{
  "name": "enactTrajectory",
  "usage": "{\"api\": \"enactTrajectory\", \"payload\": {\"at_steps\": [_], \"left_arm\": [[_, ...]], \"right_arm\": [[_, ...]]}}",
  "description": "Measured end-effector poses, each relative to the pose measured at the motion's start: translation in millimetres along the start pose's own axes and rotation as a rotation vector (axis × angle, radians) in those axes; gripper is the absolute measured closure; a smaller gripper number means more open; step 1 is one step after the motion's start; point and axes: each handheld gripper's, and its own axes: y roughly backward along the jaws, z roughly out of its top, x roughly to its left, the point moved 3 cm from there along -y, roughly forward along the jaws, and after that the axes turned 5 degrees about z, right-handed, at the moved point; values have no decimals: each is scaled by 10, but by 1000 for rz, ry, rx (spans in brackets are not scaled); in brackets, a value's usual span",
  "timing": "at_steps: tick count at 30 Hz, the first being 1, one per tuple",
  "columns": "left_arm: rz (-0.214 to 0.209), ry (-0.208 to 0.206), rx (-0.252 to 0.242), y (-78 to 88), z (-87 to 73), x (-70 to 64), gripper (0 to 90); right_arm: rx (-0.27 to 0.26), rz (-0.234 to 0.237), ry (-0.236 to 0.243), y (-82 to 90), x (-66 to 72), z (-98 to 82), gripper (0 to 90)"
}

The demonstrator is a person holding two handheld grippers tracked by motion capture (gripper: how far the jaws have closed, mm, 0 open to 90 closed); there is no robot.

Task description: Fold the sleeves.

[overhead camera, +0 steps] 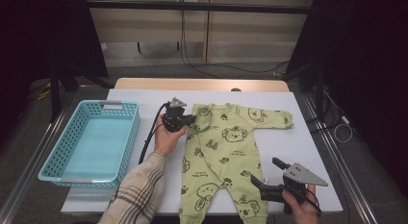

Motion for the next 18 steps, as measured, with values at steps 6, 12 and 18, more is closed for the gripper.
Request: {"api": "enactTrajectory", "payload": {"at_steps": [6,12,18], "left_arm": [[-4,-9,-44,49,190,-95,845],[-5,2,-74,37,257,-161,843],[1,5,-85,71,343,-158,837]], "right_arm": [[0,2,5,5,-6,-2,14],[-3,4,7,14,-7,0,14],[-1,5,12,7,-8,-1,14]]}}
